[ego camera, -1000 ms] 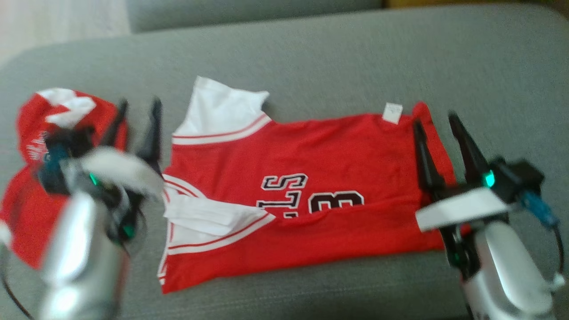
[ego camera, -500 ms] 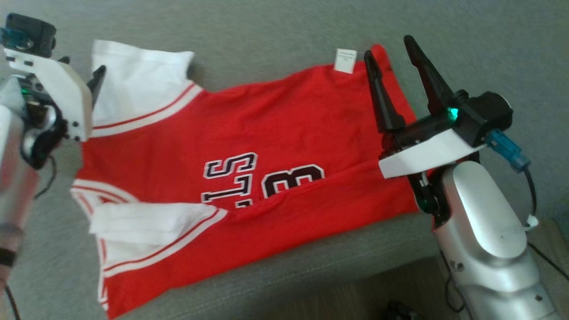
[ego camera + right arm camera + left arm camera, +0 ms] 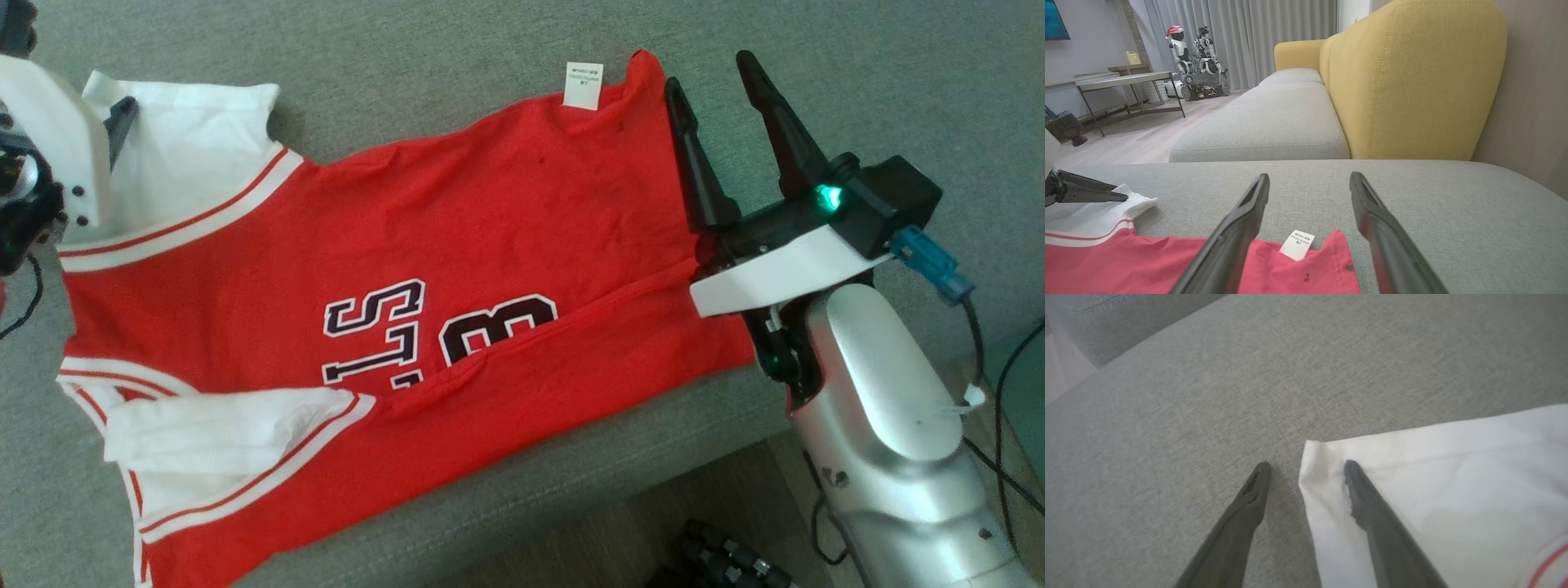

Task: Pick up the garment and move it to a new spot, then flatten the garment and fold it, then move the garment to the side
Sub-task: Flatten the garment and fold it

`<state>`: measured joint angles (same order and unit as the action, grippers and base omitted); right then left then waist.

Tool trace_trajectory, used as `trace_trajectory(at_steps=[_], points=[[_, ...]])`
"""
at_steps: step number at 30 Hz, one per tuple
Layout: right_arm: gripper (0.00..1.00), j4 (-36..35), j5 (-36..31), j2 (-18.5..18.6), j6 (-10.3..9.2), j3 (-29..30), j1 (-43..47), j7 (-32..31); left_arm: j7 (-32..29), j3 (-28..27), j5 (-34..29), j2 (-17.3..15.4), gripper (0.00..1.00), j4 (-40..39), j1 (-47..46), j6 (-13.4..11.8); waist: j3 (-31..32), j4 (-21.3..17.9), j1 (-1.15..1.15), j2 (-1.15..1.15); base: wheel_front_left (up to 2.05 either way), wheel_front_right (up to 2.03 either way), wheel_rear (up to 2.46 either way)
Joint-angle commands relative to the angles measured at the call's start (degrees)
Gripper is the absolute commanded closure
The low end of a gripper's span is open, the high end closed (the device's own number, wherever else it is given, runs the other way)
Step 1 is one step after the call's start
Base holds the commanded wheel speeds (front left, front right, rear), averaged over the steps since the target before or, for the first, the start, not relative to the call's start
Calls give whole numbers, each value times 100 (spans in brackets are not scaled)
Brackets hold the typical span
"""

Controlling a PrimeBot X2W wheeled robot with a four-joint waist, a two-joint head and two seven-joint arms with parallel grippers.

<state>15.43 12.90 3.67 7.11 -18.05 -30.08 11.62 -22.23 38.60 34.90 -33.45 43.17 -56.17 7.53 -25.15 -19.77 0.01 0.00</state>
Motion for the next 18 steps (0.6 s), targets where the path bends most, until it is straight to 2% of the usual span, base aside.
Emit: trace_trajectory(at_steps=[1, 2, 5, 11, 18], points=[[0, -139, 25, -79, 37, -43, -137, 45, -53, -83, 109, -279, 66, -80, -281, -5, -8, 7, -1, 0, 0, 0, 0], [0, -111, 20, -79, 37, -20, -145, 27, -44, -14, 186, -269, 100, -93, -302, -5, -17, 20, -1, 0, 0, 0, 0], [0, 24, -19, -79, 37, 116, -162, -83, 99, 82, 411, -198, 100, -81, -381, -5, -9, 135, -1, 0, 0, 0, 0], [0, 477, -86, -59, 37, 535, -339, -679, 1255, 146, 556, 7, 100, -161, -420, -5, 219, 648, -1, 0, 0, 0, 0], [0, 1125, 112, 478, 37, 822, -730, -1834, 2234, 157, 688, 428, 100, -498, -66, -5, 464, 1411, -1, 0, 0, 0, 0]])
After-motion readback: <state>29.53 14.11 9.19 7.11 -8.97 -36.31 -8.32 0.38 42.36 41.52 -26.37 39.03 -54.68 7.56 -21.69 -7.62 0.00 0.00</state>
